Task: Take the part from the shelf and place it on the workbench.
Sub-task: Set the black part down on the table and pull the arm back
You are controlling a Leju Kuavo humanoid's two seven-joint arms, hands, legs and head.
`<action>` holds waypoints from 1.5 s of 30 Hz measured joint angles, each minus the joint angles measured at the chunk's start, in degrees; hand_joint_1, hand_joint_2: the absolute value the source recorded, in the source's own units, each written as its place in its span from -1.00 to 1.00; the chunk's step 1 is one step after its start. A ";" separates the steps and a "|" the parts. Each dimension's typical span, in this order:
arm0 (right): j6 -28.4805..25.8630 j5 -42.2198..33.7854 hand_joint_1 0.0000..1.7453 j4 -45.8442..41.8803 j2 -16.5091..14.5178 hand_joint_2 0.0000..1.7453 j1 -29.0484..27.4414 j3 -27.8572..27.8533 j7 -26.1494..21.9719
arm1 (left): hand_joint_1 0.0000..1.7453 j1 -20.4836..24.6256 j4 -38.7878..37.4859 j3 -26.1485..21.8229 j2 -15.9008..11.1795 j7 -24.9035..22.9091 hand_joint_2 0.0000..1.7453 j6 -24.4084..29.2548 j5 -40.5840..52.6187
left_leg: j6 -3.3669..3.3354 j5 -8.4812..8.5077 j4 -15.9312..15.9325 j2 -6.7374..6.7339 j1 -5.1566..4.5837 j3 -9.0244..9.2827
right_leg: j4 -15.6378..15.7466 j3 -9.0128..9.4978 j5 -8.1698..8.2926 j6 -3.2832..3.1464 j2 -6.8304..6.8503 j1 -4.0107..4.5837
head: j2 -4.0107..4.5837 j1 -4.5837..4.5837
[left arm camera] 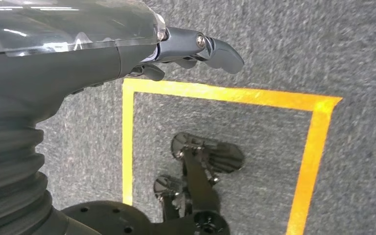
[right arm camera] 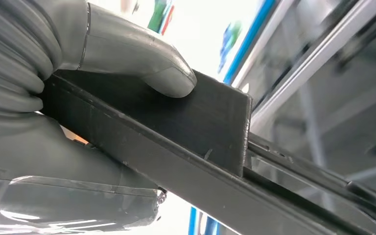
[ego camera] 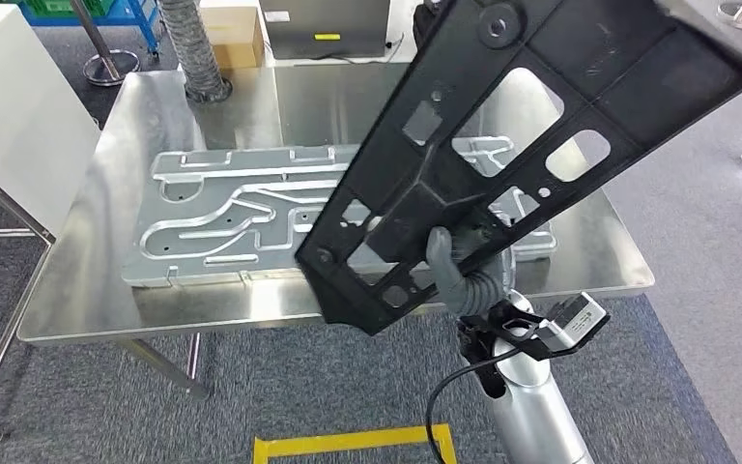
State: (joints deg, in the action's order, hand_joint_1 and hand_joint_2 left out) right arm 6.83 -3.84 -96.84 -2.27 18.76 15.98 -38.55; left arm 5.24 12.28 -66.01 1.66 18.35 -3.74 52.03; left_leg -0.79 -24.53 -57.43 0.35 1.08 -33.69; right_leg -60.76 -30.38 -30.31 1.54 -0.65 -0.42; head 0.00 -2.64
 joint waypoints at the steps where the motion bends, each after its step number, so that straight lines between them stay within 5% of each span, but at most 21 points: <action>1: -2.22 1.00 0.88 1.01 0.47 1.00 0.97 -1.64 0.39 | -1.00 0.01 0.00 -0.07 0.01 0.10 1.00 0.00 -0.01 | -0.26 -0.20 0.05 -0.01 -0.01 0.21 | -3.25 -1.94 -1.28 0.26 0.08 -0.09 | 0.00 0.00; 3: -7.13 3.88 0.88 3.57 1.62 1.00 2.72 -5.39 0.83 | -1.00 -0.03 0.00 -0.17 0.00 0.23 1.00 -0.03 -0.01 | -0.60 -0.74 0.02 0.05 -0.13 0.60 | -10.67 -7.03 -3.81 0.64 0.14 -0.14 | 0.00 0.00; 5: -13.31 9.31 0.88 6.37 2.78 1.00 4.16 -9.01 1.61 | -1.00 -0.20 0.00 -0.35 0.01 0.33 1.00 -0.07 -0.01 | -0.70 -1.47 0.00 0.20 -0.30 1.45 | -12.88 -9.95 -2.97 0.61 0.20 -0.18 | 0.00 0.00; 8: -22.96 19.57 0.88 10.08 4.42 1.00 6.98 -12.91 3.60 | -1.00 -0.43 0.00 -0.66 0.19 0.61 1.00 -0.07 0.00 | -0.50 -2.78 0.02 0.30 -0.62 3.38 | -3.04 -7.81 4.83 -0.56 0.36 0.19 | 0.00 -0.01; 10: -28.37 26.13 0.88 12.07 5.29 1.00 9.26 -14.66 5.30 | -1.00 -0.34 0.00 -0.86 0.38 0.90 1.00 -0.06 0.05 | -0.07 -3.40 0.12 0.22 -0.75 3.90 | 2.12 -6.47 7.49 -1.40 0.52 0.67 | 0.00 0.03; 15: -36.71 49.38 0.88 16.18 7.56 1.00 15.97 -15.62 14.63 | -1.00 -0.08 0.00 -1.11 0.50 1.73 1.00 -0.06 0.16 | 1.40 -5.03 -2.61 -0.01 -0.92 3.16 | 3.75 -5.18 7.32 -2.73 0.34 0.32 | 0.00 0.01; 19: -36.52 67.66 0.88 22.20 8.97 1.00 23.62 -12.96 22.70 | -1.00 0.22 0.00 -1.11 0.60 1.82 1.00 -0.10 0.54 | 2.26 -10.14 -15.55 -0.02 -0.51 -4.65 | 3.79 -4.62 6.80 -3.36 0.15 0.47 | 0.00 0.00; 21: -35.46 75.42 0.88 25.43 9.26 1.00 26.45 -10.79 25.47 | -1.00 0.29 0.00 -1.11 0.59 1.81 1.00 -0.13 0.94 | 2.24 -7.83 -14.58 -0.02 -0.51 -5.51 | 3.69 -4.21 6.45 -3.37 0.02 0.67 | 0.00 0.00; 23: -33.77 81.74 0.88 28.62 9.40 1.00 29.12 -8.22 27.44 | -1.00 0.52 0.00 -1.10 0.55 1.75 1.00 -0.19 1.37 | 1.68 -2.50 -6.86 -0.08 -0.66 -2.94 | 3.64 -3.61 6.04 -3.29 0.00 0.84 | 0.00 0.01; 25: -31.88 86.94 0.88 32.25 9.42 1.00 32.05 -5.30 28.64 | -1.00 0.96 0.00 -1.07 0.50 1.54 1.00 -0.30 1.78 | 0.95 0.00 -0.89 -0.20 -1.02 -0.96 | 3.57 -3.55 5.90 -3.00 -0.02 0.91 | 0.00 0.01; 30: -28.16 92.73 0.88 43.79 7.98 1.00 38.22 2.54 28.05 | -1.00 1.89 0.00 -0.88 0.59 0.88 1.00 -0.38 2.51 | -0.26 1.29 1.29 -0.23 -0.77 -0.25 | 2.04 -4.59 4.74 -1.46 0.07 0.85 | 0.00 0.01; 33: -26.03 92.65 0.88 50.33 6.00 1.00 40.98 6.35 26.35 | -1.00 2.54 0.00 -0.84 0.62 0.61 1.00 -0.49 2.62 | -0.47 1.42 1.59 -0.25 -0.53 -0.07 | -8.09 -9.60 0.17 -0.41 0.22 0.17 | 0.00 0.01; 35: -25.11 92.00 0.88 54.18 4.52 1.00 41.32 8.25 25.44 | -1.00 2.80 0.00 -0.73 0.63 0.41 1.00 -0.60 2.71 | -0.34 1.24 1.43 -0.12 -0.36 -0.04 | -12.74 -12.34 -0.49 0.10 0.33 -0.37 | 0.00 0.02; 36: -24.85 91.72 0.88 55.85 3.71 1.00 41.28 8.98 25.27 | -1.00 2.86 0.00 -0.62 0.66 0.33 1.00 -0.66 2.77 | -0.16 1.08 1.24 -0.02 -0.24 -0.03 | -11.80 -12.17 0.78 0.28 0.38 -0.60 | 0.00 0.02; 39: -24.79 91.36 0.88 60.01 1.28 1.00 41.19 10.84 25.82 | -1.00 2.99 0.00 -0.17 0.80 0.21 1.00 -0.74 3.05 | 0.78 0.26 0.28 0.16 0.01 -0.10 | -0.96 -7.48 6.13 0.35 0.60 -0.85 | 0.00 0.01; 41: -24.85 91.19 0.88 62.28 -0.10 1.00 41.06 11.82 26.34 | -1.00 3.15 0.00 0.03 0.82 0.13 1.00 -0.74 3.18 | 1.45 -0.09 -0.04 0.15 -0.06 -0.25 | 2.24 -6.07 6.71 -0.29 0.54 -0.56 | 0.00 -0.01; 45: -24.67 90.67 0.88 66.06 -1.98 1.00 40.69 12.99 26.98 | -1.00 3.27 0.00 0.29 0.84 -0.15 1.00 -0.74 3.23 | 2.74 -1.09 -0.93 0.04 0.18 -0.52 | 2.69 -5.84 6.76 -2.06 0.38 -0.38 | 0.00 -0.01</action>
State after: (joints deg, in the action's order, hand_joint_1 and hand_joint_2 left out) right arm -17.85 86.83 -30.78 -4.25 59.46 28.97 -11.57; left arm 8.51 12.28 -65.72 2.49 18.21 -4.48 55.26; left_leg 1.95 -25.62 -58.37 0.39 1.26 -34.21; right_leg -58.07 -36.23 -23.54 -0.52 -0.27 -0.80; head 0.00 -2.66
